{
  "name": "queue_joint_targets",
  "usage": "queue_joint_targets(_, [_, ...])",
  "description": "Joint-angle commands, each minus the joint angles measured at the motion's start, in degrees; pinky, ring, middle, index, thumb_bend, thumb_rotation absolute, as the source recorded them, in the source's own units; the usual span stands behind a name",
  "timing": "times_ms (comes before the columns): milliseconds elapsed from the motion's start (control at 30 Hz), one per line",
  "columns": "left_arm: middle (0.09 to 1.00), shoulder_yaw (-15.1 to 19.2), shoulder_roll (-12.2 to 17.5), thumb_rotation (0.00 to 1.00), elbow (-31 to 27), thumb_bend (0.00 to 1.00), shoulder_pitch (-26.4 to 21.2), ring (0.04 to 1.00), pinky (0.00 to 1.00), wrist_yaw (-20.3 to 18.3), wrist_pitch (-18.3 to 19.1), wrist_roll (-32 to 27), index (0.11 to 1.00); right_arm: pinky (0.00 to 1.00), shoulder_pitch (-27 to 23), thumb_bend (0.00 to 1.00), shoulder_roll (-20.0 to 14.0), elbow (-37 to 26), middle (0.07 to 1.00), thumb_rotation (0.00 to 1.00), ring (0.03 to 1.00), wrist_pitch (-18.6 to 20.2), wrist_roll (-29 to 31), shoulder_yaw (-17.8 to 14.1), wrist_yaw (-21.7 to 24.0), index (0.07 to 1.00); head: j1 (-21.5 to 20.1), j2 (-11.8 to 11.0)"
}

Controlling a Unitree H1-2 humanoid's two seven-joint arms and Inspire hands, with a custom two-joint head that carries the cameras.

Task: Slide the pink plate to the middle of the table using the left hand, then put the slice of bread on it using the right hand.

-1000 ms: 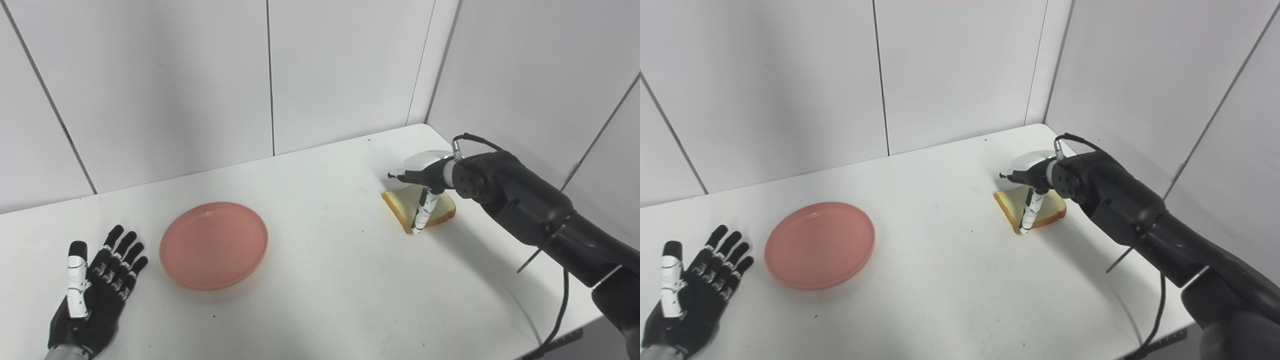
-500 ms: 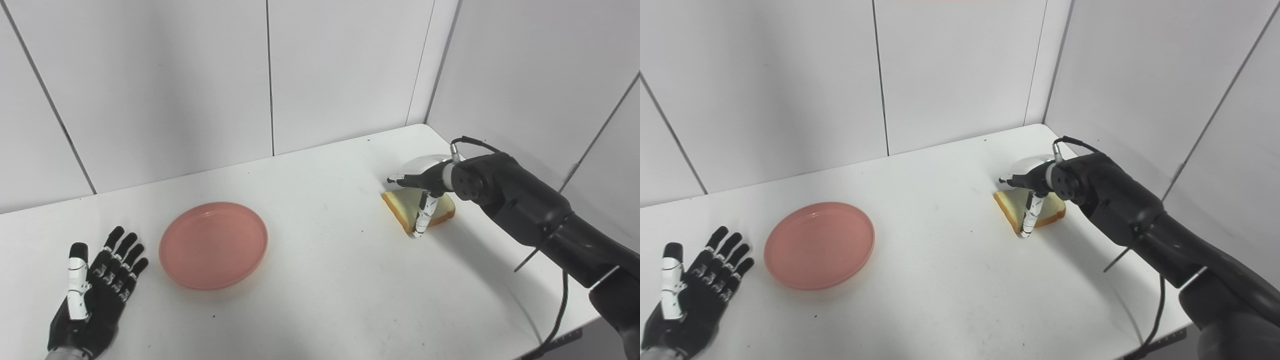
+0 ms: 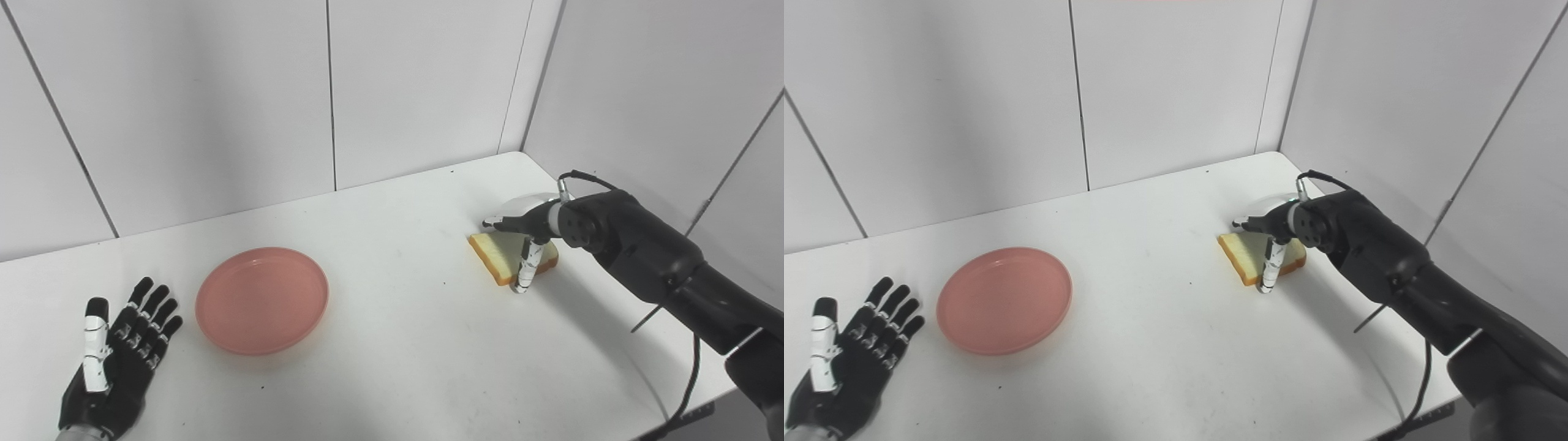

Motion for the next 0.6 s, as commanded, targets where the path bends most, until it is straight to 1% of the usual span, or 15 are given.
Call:
queue_joint_targets(0, [1.000, 0.1, 0.8, 1.00, 0.4, 0.78, 0.0, 1.000, 1.00, 0.3, 0.6, 0.6, 1.000, 0.91, -1.4, 1.00, -1.2, -0.1, 1.000, 0.25, 1.000, 0.1, -0.1, -2.0, -2.1, 1.000, 0.0, 0.1])
queue_joint_targets(67, [1.000, 0.1, 0.9, 1.00, 0.2, 0.78, 0.1, 1.000, 1.00, 0.5, 0.6, 0.8, 1.000, 0.86, -1.6, 1.00, -0.4, 0.7, 0.995, 0.20, 0.976, 0.4, -0.1, -2.5, -3.4, 0.990, 0.0, 0.2])
queue_joint_targets(133, [0.999, 0.2, 0.9, 1.00, -0.2, 0.78, 0.3, 1.000, 1.00, 0.9, 0.9, 1.0, 1.000, 0.84, -1.7, 0.99, 0.4, 1.4, 0.961, 0.16, 0.937, -0.7, -0.6, -2.5, -5.7, 0.955, 0.0, 0.3])
queue_joint_targets(167, [1.000, 0.2, 1.0, 1.00, -0.4, 0.77, 0.4, 1.000, 1.00, 0.8, 1.0, 1.0, 1.000, 0.72, -1.6, 0.94, 1.0, 1.9, 0.878, 0.10, 0.839, -1.5, -0.5, -2.7, -7.4, 0.909, 0.0, 0.3])
queue_joint_targets(200, [1.000, 0.2, 1.1, 1.00, -0.4, 0.77, 0.4, 1.000, 1.00, 0.6, 1.0, 0.9, 1.000, 0.69, -1.5, 0.93, 1.6, 2.3, 0.864, 0.09, 0.822, -2.0, -0.2, -3.0, -9.0, 0.903, 0.0, 0.4])
queue_joint_targets(233, [1.000, 0.1, 1.3, 1.00, -0.5, 0.77, 0.4, 1.000, 1.00, 0.4, 1.0, 0.8, 1.000, 0.59, -1.4, 0.90, 2.2, 2.9, 0.789, 0.05, 0.735, -2.5, 0.2, -3.3, -10.5, 0.880, 0.0, 0.4])
queue_joint_targets(267, [1.000, 0.1, 1.4, 1.00, -0.6, 0.78, 0.4, 1.000, 1.00, 0.2, 1.1, 0.7, 1.000, 0.56, -1.4, 0.86, 2.7, 3.6, 0.752, 0.02, 0.694, -3.3, 0.7, -3.7, -11.9, 0.848, 0.2, 0.5])
queue_joint_targets(300, [1.000, 0.1, 1.4, 1.00, -0.5, 0.78, 0.4, 1.000, 1.00, 0.2, 1.1, 0.6, 1.000, 0.55, -1.4, 0.83, 3.2, 4.6, 0.736, 0.01, 0.677, -4.6, 1.5, -4.1, -13.3, 0.827, 0.2, 0.5])
queue_joint_targets(333, [1.000, 0.1, 1.3, 1.00, -0.4, 0.78, 0.3, 1.000, 1.00, 0.2, 1.2, 0.5, 1.000, 0.59, -1.4, 0.79, 3.7, 5.6, 0.724, 0.00, 0.676, -5.7, 2.5, -4.5, -14.4, 0.784, 0.2, 0.5])
queue_joint_targets(367, [1.000, 0.2, 1.2, 1.00, -0.3, 0.77, 0.3, 1.000, 1.00, 0.3, 1.2, 0.4, 1.000, 0.58, -1.5, 0.74, 4.0, 6.4, 0.693, 0.00, 0.643, -6.5, 3.2, -4.7, -15.2, 0.729, 0.2, 0.5])
queue_joint_targets(400, [1.000, 0.2, 1.1, 1.00, -0.4, 0.77, 0.3, 1.000, 1.00, 0.6, 1.4, 0.4, 1.000, 0.56, -1.6, 0.68, 4.6, 7.7, 0.649, 0.00, 0.589, -7.3, 3.9, -5.1, -16.7, 0.668, 0.2, 0.5])
queue_joint_targets(433, [1.000, 0.3, 1.1, 1.00, -0.5, 0.78, 0.3, 1.000, 1.00, 0.8, 1.6, 0.5, 1.000, 0.52, -1.6, 0.58, 5.0, 8.6, 0.568, 0.00, 0.491, -7.9, 4.3, -5.3, -17.8, 0.567, 0.2, 0.5])
queue_joint_targets(500, [1.000, 0.3, 1.2, 1.00, -0.4, 0.78, 0.3, 1.000, 1.00, 0.5, 1.5, 0.3, 1.000, 0.48, -1.9, 0.54, 5.7, 10.3, 0.527, 0.00, 0.441, -8.9, 4.9, -5.4, -19.7, 0.523, 0.3, 0.7])
queue_joint_targets(567, [1.000, 0.2, 1.3, 1.00, -0.3, 0.78, 0.3, 1.000, 1.00, 0.2, 1.4, 0.2, 1.000, 0.44, -2.2, 0.52, 6.1, 11.4, 0.506, 0.00, 0.420, -9.2, 4.8, -5.1, -20.6, 0.511, 0.3, 0.7])
